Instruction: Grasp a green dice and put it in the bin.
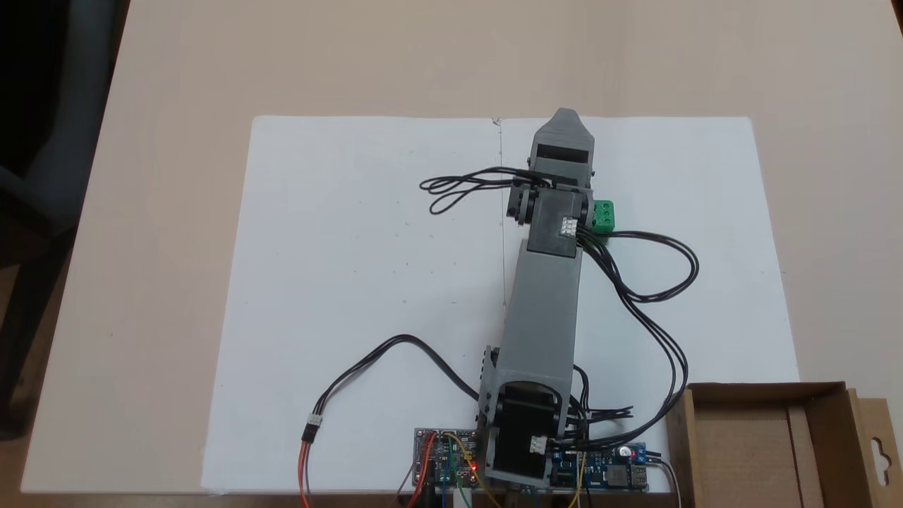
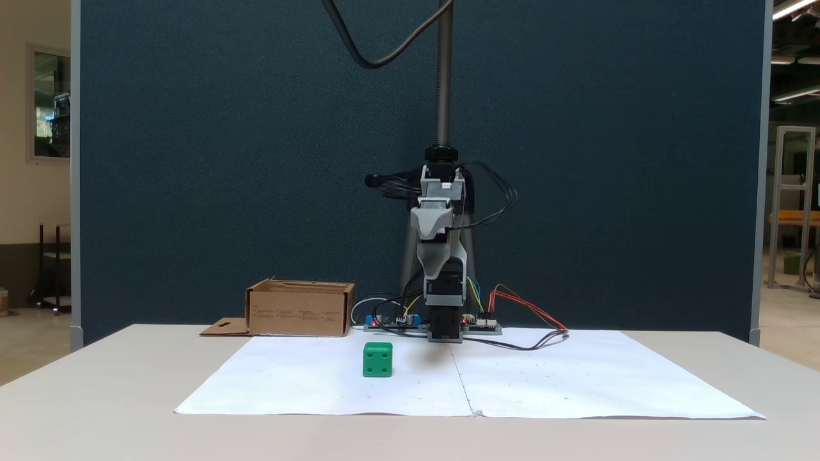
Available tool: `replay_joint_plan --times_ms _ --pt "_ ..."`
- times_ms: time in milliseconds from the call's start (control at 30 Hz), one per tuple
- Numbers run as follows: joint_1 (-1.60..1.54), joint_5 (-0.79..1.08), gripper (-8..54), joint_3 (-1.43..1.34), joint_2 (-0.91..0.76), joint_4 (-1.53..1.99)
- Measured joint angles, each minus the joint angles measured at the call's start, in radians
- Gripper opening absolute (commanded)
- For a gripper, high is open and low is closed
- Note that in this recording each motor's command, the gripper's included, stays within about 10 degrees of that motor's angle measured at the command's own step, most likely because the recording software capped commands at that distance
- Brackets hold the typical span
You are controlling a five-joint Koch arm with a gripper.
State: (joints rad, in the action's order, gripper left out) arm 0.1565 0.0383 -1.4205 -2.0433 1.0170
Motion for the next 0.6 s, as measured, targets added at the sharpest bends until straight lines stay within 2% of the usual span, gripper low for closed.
replay_joint_plan --times_ms 333,600 --pt "0.067 0.031 44.9 0.034 0.124 0.551" --pt "0.167 0.21 44.9 0.199 0.215 0.621"
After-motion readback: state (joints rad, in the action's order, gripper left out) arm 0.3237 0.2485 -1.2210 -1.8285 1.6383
